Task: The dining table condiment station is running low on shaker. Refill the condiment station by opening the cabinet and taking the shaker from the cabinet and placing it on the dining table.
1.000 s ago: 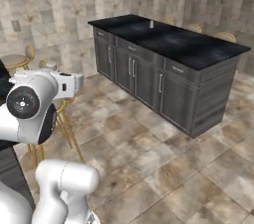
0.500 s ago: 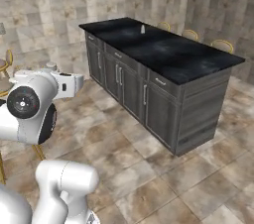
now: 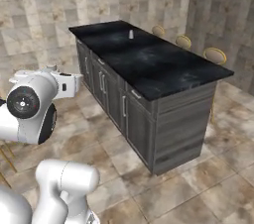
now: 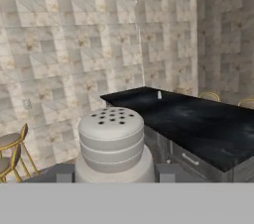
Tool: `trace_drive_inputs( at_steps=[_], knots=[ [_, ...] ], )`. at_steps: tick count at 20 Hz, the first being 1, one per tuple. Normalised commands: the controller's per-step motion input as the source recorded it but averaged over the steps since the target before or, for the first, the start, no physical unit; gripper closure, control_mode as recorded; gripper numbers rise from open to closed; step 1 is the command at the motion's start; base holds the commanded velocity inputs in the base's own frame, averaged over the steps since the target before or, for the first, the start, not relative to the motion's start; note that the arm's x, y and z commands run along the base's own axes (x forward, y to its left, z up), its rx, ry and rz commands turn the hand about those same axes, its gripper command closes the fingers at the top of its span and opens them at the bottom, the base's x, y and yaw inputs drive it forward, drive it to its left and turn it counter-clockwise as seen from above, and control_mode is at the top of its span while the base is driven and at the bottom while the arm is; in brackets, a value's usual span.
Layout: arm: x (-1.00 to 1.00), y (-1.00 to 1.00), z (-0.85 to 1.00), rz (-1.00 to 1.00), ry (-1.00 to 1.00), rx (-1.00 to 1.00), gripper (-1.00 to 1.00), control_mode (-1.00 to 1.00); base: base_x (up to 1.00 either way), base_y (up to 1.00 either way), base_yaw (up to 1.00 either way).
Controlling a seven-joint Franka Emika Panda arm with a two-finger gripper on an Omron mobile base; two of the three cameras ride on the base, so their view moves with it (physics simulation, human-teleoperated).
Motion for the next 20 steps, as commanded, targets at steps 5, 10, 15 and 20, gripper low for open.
trace_drive_inputs(
  at_steps=[5,10,15,20],
  knots=[
    [0.00,0.00,0.00,0.00,0.00,0.00,1.00,1.00,0.75,-1.00,0.21],
    [0.00,0.00,0.00,0.00,0.00,0.00,1.00,1.00,0.77,-1.00,0.21],
    [0.00,0.00,0.00,0.00,0.00,0.00,1.00,1.00,0.74,-1.00,0.23],
    [0.00,0.00,0.00,0.00,0.00,0.00,1.00,1.00,0.73,-1.00,0.24]
  ],
)
